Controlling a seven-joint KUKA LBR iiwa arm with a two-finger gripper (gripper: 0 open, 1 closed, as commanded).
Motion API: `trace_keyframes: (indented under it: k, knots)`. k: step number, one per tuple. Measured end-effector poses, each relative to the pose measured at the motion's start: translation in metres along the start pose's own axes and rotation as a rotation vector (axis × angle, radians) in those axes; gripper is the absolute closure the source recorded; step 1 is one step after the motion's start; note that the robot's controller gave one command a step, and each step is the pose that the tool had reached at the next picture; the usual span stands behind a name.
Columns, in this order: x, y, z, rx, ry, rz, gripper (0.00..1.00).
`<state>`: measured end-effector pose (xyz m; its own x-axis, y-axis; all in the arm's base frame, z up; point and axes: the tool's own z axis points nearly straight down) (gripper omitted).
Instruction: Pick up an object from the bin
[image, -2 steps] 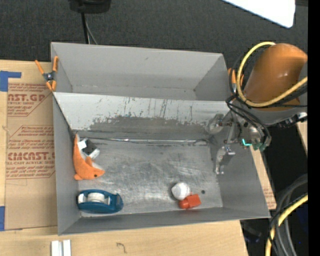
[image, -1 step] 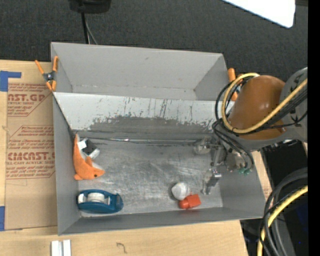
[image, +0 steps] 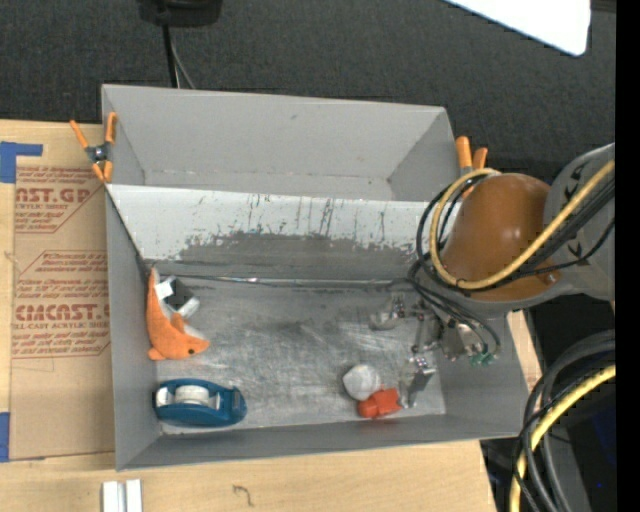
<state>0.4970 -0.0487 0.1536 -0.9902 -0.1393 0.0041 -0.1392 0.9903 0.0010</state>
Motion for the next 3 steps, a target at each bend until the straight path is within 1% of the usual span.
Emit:
trace_keyframes:
  k: [1, 2, 3]
  knots:
    - [0.01, -0.006, 0.077, 0.01, -0.031, -0.244, 1.0]
    - [0.01, -0.006, 0.077, 0.01, -0.031, -0.244, 1.0]
    - [0.012, 0.0, 0.047, 0.0, -0.002, -0.235, 1.0]
